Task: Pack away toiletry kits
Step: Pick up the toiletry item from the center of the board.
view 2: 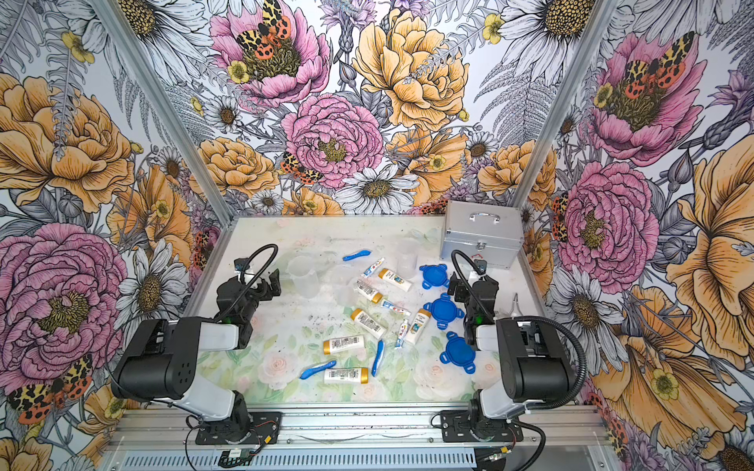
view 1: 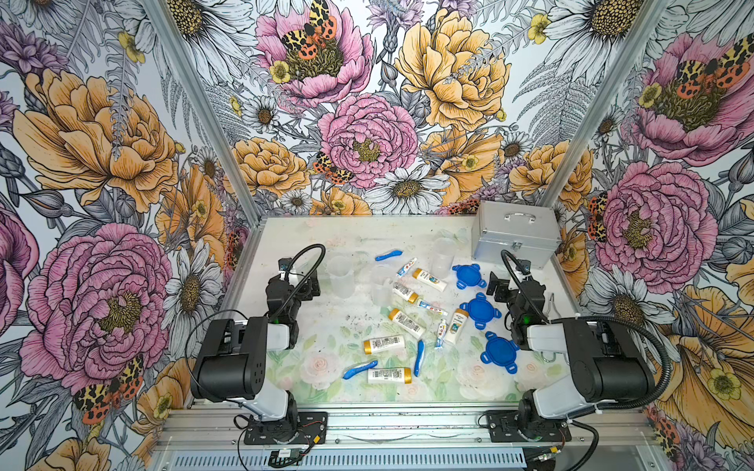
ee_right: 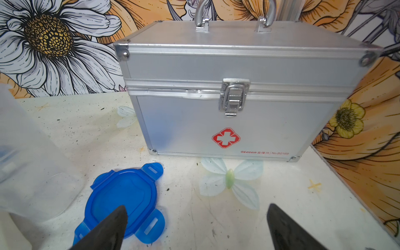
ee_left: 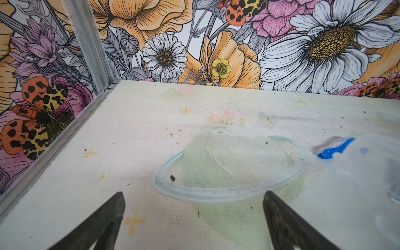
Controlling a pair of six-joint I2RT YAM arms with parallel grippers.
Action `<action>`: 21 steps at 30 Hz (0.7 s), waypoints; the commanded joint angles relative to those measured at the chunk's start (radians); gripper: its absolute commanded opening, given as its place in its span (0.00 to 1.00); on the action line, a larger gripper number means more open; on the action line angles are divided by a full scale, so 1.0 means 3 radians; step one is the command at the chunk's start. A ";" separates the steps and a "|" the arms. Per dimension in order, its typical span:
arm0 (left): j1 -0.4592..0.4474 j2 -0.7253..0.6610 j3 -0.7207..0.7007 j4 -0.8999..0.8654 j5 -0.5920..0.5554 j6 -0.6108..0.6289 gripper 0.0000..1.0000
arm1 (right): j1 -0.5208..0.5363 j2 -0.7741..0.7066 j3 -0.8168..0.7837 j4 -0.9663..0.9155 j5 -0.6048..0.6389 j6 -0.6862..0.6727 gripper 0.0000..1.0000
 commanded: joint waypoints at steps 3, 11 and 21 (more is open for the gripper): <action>-0.0020 -0.0016 -0.0008 0.0119 -0.0040 -0.0003 0.99 | 0.0021 0.0033 0.0082 0.0030 0.0078 -0.0035 1.00; 0.0017 -0.0601 -0.0031 -0.0384 -0.0293 -0.0161 0.99 | 0.0235 -0.0425 0.0137 -0.0432 0.0525 -0.0158 1.00; -0.0727 -0.2419 0.0473 -0.3155 -0.1381 -0.0732 0.99 | 0.0518 -0.1459 0.1073 -0.3337 0.0825 0.0899 0.99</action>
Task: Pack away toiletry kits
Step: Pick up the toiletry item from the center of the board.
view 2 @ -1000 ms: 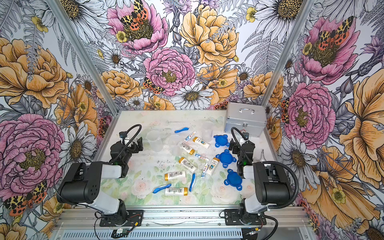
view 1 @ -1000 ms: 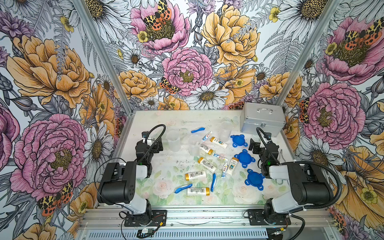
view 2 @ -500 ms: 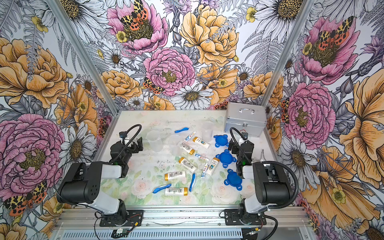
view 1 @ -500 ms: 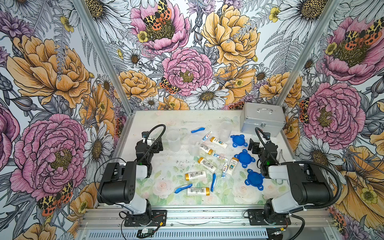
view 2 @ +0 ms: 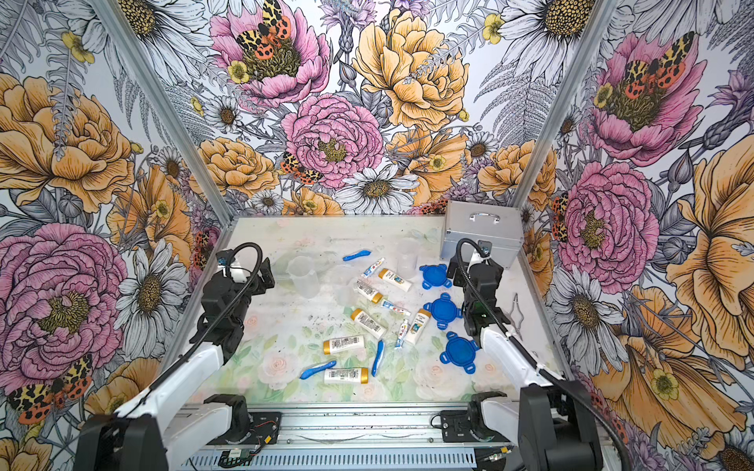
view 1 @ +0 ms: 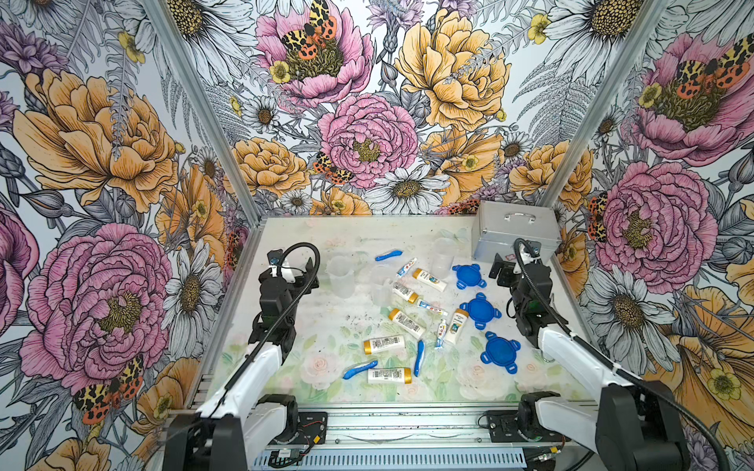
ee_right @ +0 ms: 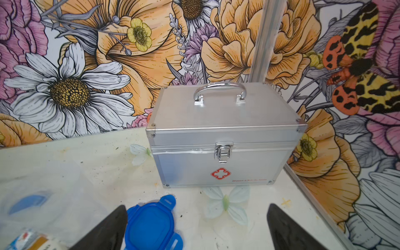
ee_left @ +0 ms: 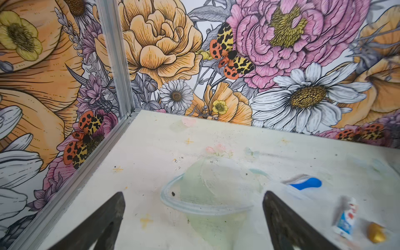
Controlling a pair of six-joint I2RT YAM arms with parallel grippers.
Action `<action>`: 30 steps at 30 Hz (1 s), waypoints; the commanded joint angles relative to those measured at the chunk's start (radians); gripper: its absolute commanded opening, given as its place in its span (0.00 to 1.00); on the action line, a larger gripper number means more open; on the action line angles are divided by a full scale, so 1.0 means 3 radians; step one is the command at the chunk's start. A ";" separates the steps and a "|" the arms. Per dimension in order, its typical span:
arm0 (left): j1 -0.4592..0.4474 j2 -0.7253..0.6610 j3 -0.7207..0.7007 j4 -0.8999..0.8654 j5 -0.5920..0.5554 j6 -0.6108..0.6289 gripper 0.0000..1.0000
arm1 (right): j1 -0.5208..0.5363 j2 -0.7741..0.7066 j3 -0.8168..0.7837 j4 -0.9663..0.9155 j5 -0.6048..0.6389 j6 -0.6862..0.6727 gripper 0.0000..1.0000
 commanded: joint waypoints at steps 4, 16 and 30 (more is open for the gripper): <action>-0.0691 -0.0681 0.0605 -0.2233 -0.0825 -0.1004 0.99 | 0.0240 0.0012 0.0809 -0.2338 -0.0306 0.0788 0.99; -0.1676 0.0148 0.1380 -0.3458 0.0571 -0.2378 0.99 | 0.1641 0.0715 0.1364 -0.3153 -0.0591 0.1015 0.99; -0.1676 0.0518 0.1287 -0.3520 0.1410 -0.2739 0.99 | 0.2073 0.1753 0.1673 -0.2828 -0.0991 0.0492 0.94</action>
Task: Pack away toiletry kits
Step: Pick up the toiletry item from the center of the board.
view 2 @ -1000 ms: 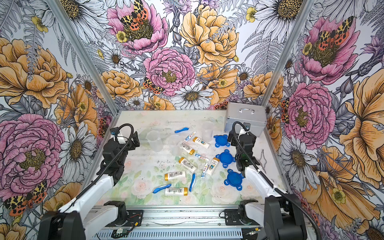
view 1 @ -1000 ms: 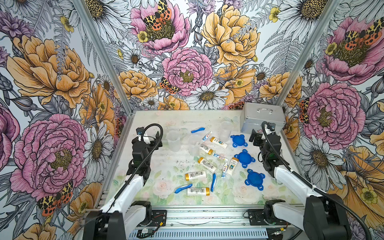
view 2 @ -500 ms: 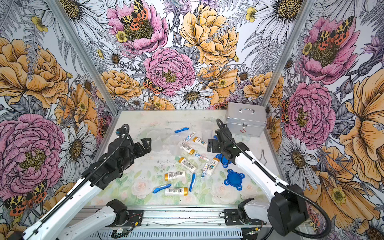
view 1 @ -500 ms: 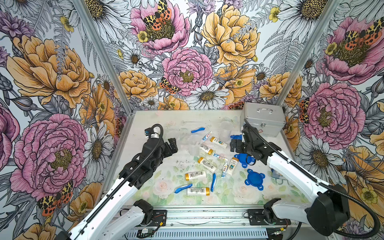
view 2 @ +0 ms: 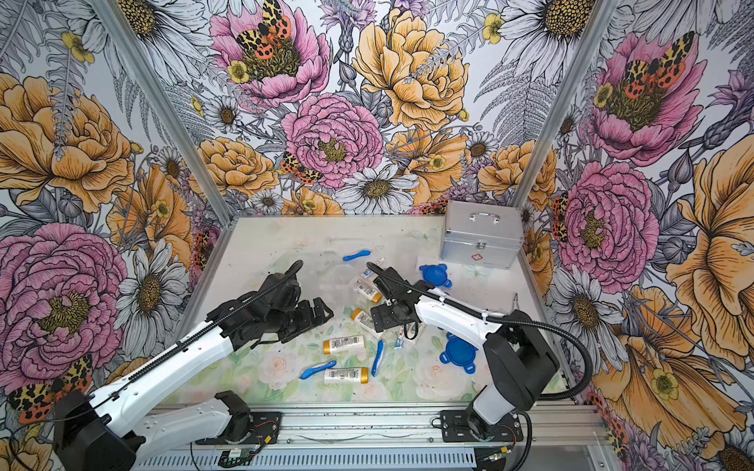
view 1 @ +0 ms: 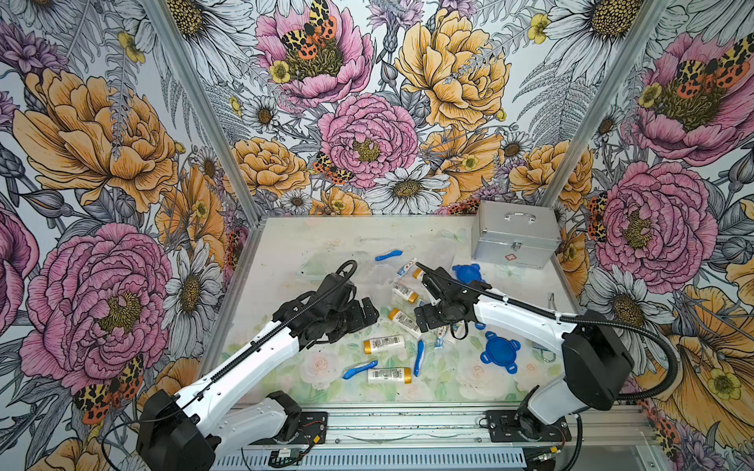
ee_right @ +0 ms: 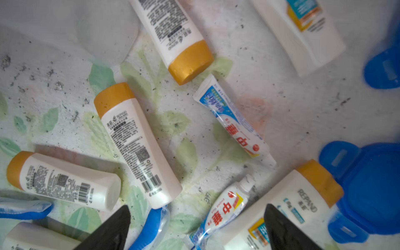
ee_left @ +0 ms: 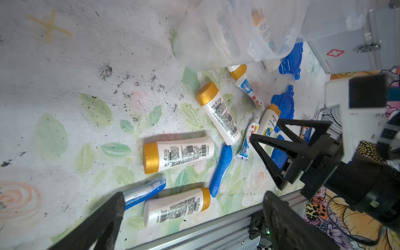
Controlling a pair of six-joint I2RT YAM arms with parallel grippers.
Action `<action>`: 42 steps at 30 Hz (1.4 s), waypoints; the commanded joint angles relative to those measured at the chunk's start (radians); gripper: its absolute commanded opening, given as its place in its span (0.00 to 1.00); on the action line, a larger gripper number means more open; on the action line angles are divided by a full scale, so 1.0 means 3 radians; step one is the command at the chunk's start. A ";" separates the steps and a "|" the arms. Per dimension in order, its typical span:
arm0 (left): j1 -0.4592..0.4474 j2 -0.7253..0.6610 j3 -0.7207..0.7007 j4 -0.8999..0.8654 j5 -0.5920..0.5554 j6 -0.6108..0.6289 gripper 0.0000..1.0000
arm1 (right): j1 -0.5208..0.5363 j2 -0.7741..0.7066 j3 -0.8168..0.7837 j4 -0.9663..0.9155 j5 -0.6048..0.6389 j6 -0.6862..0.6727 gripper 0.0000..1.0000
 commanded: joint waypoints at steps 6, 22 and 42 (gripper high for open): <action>0.0048 -0.0194 -0.0122 -0.0036 0.0125 -0.0255 0.99 | 0.0141 0.0502 0.0267 0.0259 -0.0127 -0.0271 0.87; 0.0160 -0.0226 -0.0136 -0.0096 0.0112 -0.0296 0.99 | 0.0202 0.0782 0.0147 0.0409 -0.0221 -0.0380 0.50; 0.0081 0.0311 0.0444 -0.0118 0.0458 0.0047 0.99 | 0.0243 -0.0539 -0.0552 0.0949 -0.0633 -0.0506 0.16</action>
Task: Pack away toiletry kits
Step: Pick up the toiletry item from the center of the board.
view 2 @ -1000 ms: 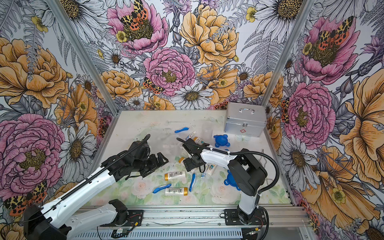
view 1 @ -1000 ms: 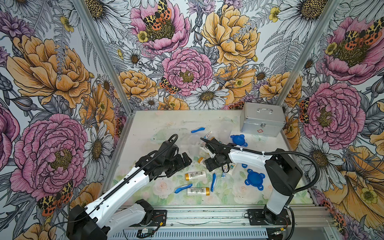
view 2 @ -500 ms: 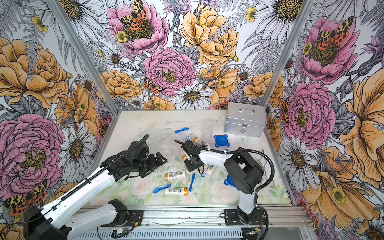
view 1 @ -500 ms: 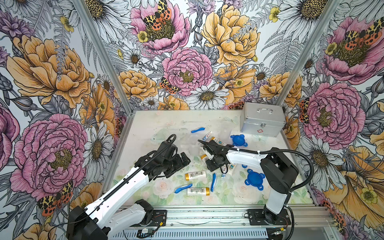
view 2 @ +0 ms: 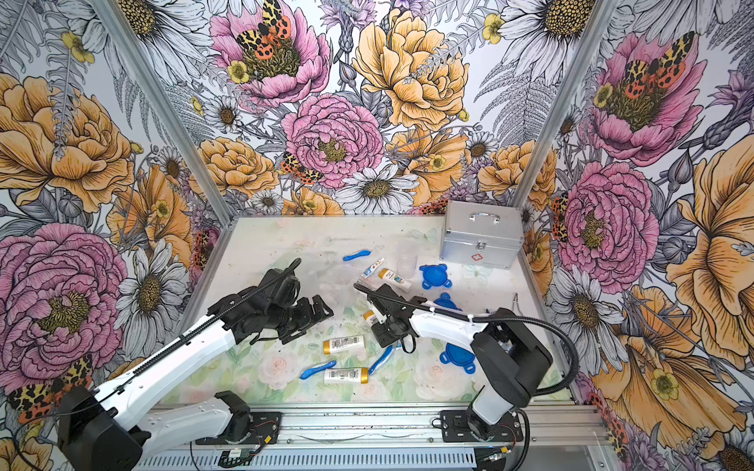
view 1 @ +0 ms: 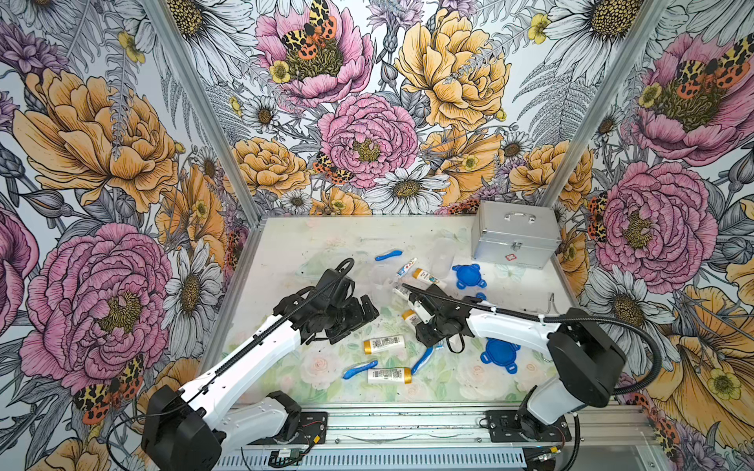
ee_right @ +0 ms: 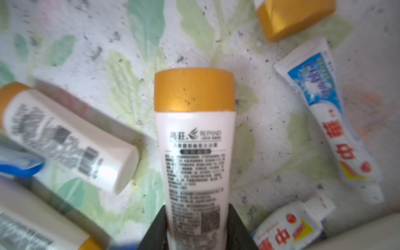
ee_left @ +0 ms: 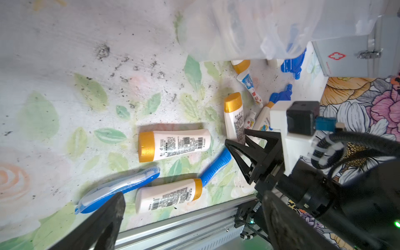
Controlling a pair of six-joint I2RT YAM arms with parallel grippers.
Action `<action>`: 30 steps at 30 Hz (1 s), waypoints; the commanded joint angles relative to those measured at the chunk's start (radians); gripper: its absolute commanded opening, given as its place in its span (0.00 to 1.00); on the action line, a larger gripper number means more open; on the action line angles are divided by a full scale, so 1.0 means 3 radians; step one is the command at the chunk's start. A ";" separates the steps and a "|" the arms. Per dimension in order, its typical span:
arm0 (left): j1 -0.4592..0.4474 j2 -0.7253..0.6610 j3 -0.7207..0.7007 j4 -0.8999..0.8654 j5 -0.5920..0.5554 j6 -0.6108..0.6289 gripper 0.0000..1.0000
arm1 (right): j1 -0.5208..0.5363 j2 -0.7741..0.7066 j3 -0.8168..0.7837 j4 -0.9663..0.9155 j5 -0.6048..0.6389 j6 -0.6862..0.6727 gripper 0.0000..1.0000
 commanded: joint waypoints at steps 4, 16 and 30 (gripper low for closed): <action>-0.0105 0.0327 0.0541 0.0129 0.0266 0.0153 0.99 | 0.0035 -0.0755 -0.0002 0.0389 -0.0389 0.0022 0.14; -0.0052 0.0723 0.0847 0.0491 0.0596 0.0204 0.96 | 0.0170 -0.1009 0.0175 0.0381 -0.0479 0.0011 0.14; -0.0227 0.0875 0.0846 0.0645 0.0664 0.0143 0.61 | 0.0165 -0.0914 0.0239 0.0552 -0.0600 0.0088 0.14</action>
